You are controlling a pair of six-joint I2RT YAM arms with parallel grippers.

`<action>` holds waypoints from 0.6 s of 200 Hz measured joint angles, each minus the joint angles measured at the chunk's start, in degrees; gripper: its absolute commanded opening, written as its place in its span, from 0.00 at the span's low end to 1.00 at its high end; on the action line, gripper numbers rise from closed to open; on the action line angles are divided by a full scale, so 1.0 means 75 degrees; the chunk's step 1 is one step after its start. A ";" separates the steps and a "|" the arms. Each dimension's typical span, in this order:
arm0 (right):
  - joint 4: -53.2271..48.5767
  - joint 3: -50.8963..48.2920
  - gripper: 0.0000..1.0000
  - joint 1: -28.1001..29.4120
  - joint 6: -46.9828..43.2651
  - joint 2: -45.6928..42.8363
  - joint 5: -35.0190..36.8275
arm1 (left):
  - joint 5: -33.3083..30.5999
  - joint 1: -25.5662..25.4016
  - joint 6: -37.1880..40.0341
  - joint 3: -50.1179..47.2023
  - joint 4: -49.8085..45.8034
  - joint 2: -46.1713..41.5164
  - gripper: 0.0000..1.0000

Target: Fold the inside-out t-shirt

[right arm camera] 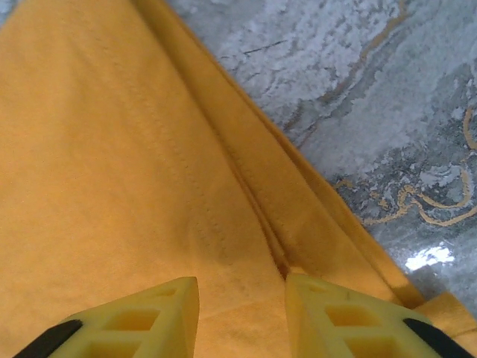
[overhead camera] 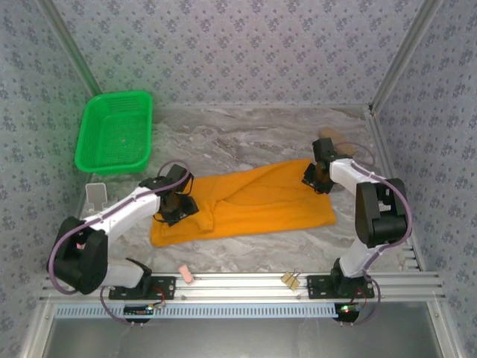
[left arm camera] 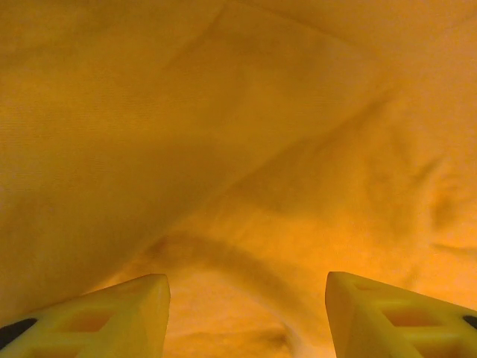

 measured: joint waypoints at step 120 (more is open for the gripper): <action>0.0347 0.0507 0.00 -0.0562 0.0114 0.0187 0.0187 | -0.0493 0.0076 -0.0087 -0.0743 0.0175 0.0297 0.56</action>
